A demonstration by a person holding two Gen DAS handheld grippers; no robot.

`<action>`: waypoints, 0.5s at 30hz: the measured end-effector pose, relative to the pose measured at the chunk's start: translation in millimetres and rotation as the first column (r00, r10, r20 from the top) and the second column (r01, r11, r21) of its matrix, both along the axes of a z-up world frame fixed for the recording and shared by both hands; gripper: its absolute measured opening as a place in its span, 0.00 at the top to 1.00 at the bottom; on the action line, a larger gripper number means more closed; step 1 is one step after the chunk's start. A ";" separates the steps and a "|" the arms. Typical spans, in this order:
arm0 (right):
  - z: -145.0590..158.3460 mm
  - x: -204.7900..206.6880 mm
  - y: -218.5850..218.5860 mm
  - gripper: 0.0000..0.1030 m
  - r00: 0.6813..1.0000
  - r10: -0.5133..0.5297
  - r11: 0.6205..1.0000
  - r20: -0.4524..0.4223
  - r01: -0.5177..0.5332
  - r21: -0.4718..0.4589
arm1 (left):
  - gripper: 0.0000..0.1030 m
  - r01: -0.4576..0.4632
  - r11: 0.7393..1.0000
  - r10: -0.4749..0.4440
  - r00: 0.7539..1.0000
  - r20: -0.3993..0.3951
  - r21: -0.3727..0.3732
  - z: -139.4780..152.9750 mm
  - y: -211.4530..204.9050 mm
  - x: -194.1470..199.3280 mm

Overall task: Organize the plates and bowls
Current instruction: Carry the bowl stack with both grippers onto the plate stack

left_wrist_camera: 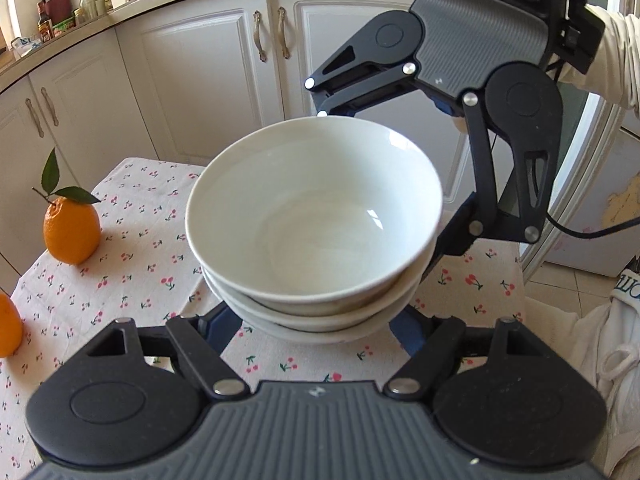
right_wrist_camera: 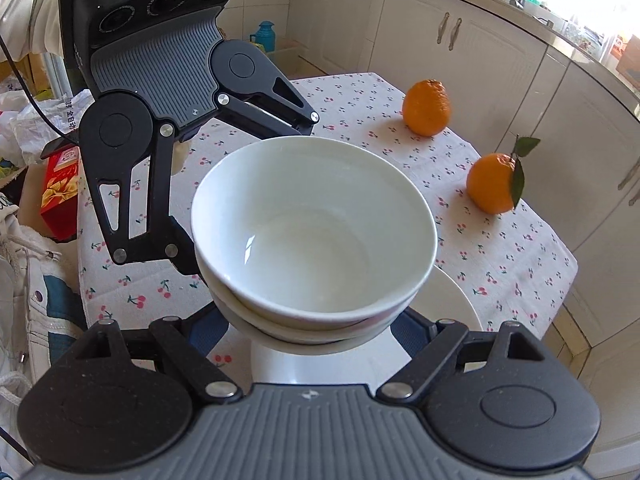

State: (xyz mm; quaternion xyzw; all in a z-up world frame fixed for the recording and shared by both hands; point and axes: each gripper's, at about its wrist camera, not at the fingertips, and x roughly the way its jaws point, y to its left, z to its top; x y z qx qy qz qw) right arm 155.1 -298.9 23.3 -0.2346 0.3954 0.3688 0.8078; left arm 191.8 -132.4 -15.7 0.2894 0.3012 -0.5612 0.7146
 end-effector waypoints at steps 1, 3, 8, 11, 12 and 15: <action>-1.7 1.4 -4.3 0.12 1.000 -0.008 1.000 0.000 0.008 0.000 | 0.23 0.005 1.000 -0.005 1.000 0.002 0.002 -1.4 -5.3 2.4; -5.6 3.3 -13.4 0.12 1.000 -0.027 1.000 -0.004 0.027 0.002 | 0.23 0.015 1.000 -0.015 1.000 0.000 0.007 -3.8 -13.5 5.0; -15.6 9.0 -30.4 0.12 0.998 -0.061 0.998 -0.017 0.061 0.010 | 0.23 0.027 0.999 -0.026 1.000 -0.003 0.024 -11.7 -29.7 11.9; -20.6 12.4 -36.8 0.12 0.997 -0.077 0.997 -0.027 0.078 0.018 | 0.23 0.029 0.999 -0.029 1.000 -0.010 0.033 -15.2 -37.0 16.1; -21.9 13.1 -38.8 0.12 0.996 -0.081 0.996 -0.029 0.081 0.021 | 0.23 0.029 0.999 -0.029 1.000 -0.008 0.035 -16.0 -39.2 16.4; -25.7 14.7 -43.4 0.12 0.995 -0.093 0.995 -0.035 0.094 0.026 | 0.23 0.031 0.999 -0.031 0.999 -0.007 0.040 -19.6 -44.5 20.3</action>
